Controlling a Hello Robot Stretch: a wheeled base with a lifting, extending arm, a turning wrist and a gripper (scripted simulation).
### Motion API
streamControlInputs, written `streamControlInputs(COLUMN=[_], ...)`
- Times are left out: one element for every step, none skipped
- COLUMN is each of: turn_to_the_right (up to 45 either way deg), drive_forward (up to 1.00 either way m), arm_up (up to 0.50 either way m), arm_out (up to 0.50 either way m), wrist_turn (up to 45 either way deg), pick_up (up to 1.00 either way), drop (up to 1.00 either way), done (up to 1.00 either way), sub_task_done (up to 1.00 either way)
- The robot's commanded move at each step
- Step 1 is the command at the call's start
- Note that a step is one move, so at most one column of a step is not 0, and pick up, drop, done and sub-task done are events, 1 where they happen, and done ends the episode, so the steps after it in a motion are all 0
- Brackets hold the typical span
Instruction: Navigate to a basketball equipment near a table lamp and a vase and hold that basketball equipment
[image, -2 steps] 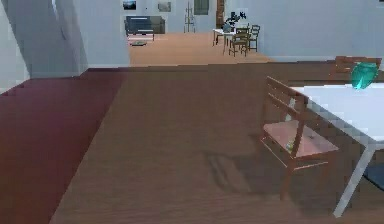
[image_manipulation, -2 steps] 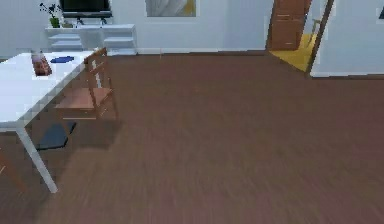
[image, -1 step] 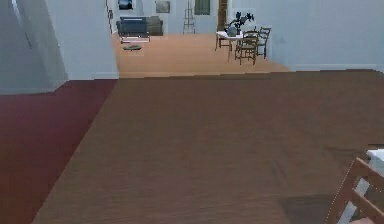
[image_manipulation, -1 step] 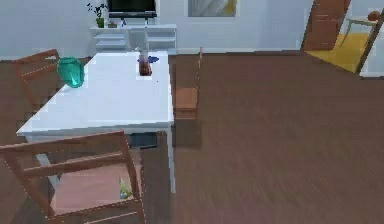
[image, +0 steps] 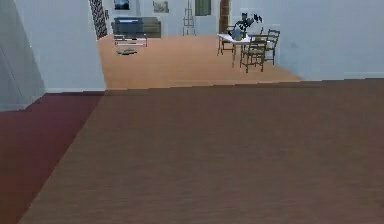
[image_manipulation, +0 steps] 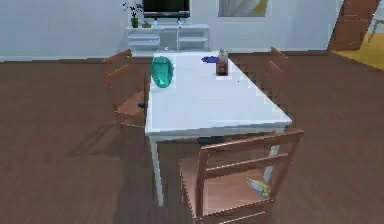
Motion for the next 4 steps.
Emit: streamControlInputs(turn_to_the_right=[0.0, 0.0, 0.0, 0.0], drive_forward=[1.0, 1.0, 1.0, 1.0], arm_up=[0.0, 0.0, 0.0, 0.0], arm_out=[0.0, 0.0, 0.0, 0.0], wrist_turn=[0.0, 0.0, 0.0, 0.0], pick_up=[0.0, 0.0, 0.0, 0.0], drop=[0.0, 0.0, 0.0, 0.0], done=[0.0, 0.0, 0.0, 0.0], sub_task_done=[0.0, 0.0, 0.0, 0.0])
